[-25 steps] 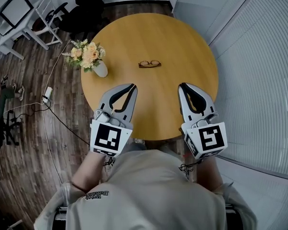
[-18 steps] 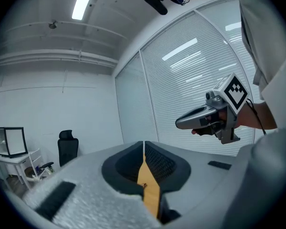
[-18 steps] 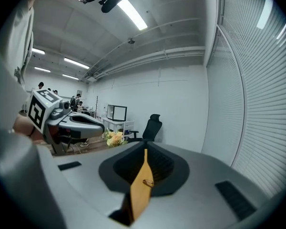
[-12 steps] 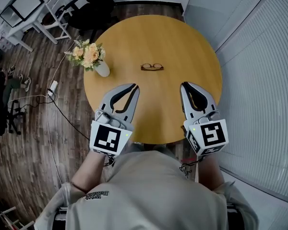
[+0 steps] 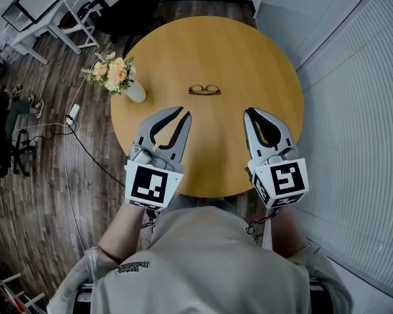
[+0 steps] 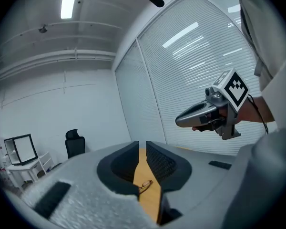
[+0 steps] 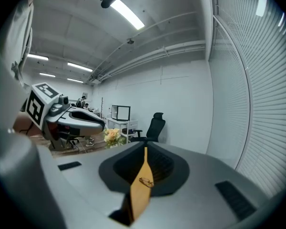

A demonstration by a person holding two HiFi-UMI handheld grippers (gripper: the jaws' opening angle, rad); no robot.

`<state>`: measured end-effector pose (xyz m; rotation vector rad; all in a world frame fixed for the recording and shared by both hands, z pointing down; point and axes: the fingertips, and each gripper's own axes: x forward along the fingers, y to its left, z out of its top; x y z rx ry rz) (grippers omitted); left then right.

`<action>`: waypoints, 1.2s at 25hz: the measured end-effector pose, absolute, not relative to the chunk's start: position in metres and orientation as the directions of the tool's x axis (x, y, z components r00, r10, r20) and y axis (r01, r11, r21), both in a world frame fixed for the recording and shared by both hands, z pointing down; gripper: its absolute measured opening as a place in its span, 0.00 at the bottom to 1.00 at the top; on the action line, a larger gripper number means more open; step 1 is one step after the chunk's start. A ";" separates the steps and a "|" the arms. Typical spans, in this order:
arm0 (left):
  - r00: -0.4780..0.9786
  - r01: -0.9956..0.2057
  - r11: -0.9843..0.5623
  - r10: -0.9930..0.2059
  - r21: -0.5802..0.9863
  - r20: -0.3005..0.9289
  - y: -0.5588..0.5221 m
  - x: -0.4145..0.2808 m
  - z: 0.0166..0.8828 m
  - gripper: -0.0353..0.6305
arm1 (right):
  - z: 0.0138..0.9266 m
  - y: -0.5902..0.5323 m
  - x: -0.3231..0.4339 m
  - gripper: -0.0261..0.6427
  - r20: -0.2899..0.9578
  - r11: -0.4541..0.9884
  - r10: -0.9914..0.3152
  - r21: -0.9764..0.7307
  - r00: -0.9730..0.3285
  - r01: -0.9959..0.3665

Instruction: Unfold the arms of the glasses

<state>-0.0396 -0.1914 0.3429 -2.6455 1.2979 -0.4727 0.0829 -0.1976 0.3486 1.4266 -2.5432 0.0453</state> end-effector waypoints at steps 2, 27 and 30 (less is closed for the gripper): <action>0.566 -0.733 -0.606 -0.795 -0.308 0.218 -0.203 -0.035 0.345 0.10 | 0.354 -0.205 0.085 0.09 0.223 0.536 -0.832 0.083 -0.508 -0.840; 0.478 -0.637 -0.616 -0.788 -0.465 0.388 -0.341 -0.006 0.439 0.26 | 0.434 -0.317 0.084 0.09 0.285 0.574 -0.797 0.085 -0.532 -0.814; 0.467 -0.606 -0.624 -0.781 -0.493 0.414 -0.352 -0.005 0.461 0.26 | 0.450 -0.325 0.084 0.09 0.309 0.570 -0.792 0.070 -0.526 -0.818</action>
